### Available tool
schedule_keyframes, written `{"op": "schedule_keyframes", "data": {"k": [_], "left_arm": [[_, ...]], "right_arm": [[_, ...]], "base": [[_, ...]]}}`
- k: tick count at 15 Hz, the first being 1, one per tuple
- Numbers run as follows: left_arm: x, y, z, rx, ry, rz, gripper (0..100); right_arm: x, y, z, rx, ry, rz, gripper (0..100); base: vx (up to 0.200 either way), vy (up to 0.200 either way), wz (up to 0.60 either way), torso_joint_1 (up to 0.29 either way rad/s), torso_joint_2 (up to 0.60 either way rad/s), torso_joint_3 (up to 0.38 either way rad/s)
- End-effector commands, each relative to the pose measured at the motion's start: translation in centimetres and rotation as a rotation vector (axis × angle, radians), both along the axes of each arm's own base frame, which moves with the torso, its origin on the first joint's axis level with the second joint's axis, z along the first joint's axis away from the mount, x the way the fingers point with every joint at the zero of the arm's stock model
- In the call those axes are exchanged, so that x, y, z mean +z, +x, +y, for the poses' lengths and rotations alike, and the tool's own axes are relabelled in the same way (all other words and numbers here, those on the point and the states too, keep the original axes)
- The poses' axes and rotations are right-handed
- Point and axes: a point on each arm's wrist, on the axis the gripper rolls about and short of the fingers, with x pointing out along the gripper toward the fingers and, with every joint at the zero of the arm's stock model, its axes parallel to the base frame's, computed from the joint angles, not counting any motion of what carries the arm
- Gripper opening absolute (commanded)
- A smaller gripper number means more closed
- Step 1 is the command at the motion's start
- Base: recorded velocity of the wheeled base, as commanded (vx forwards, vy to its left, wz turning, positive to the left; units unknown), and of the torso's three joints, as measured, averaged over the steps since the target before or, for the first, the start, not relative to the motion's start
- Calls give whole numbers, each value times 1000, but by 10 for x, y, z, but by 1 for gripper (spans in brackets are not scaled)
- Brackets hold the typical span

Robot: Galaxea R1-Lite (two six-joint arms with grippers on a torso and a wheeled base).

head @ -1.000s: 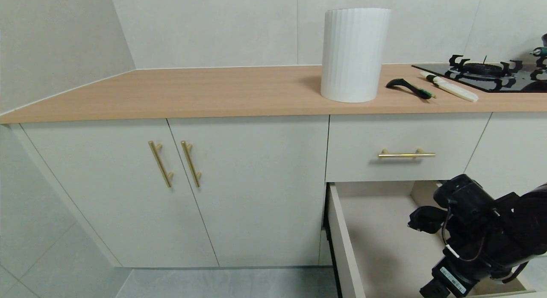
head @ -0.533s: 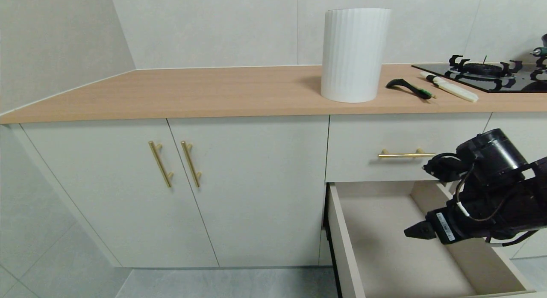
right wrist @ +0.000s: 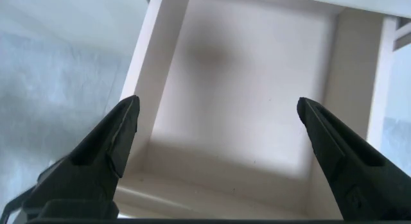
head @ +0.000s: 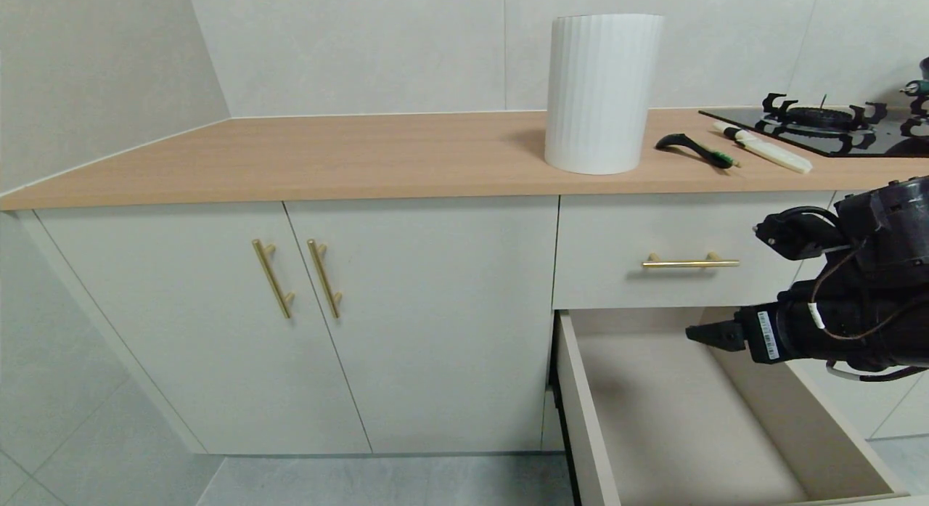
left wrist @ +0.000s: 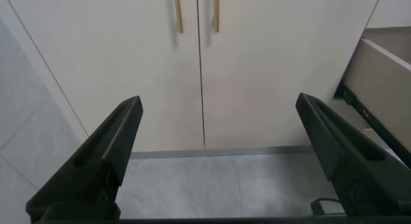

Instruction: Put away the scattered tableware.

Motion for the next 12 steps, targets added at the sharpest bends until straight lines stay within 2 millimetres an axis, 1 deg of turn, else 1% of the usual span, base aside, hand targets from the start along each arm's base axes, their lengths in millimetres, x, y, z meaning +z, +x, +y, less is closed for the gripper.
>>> {"op": "schedule_keyframes", "data": {"k": [1,3,7,12], "left_arm": [[0,0,0,-2,0,1,100],[0,0,0,-2,0,1,100],[0,0,0,0,0,1,100],[0,0,0,-2,0,1,100]], "right_arm": [[-1,-3,-1,0,-2,-5,100],[-1,-3,-2,-5,-2,-7,100],[-1,-3,-2,-14,-8,-10,100],[-1,-2,-2,-13,-9,-11,100]], "base": [[0,0,0,0,0,0],[0,0,0,0,0,0],[0,0,0,68,-227,-249],[0,0,0,132,-501,-313]]}}
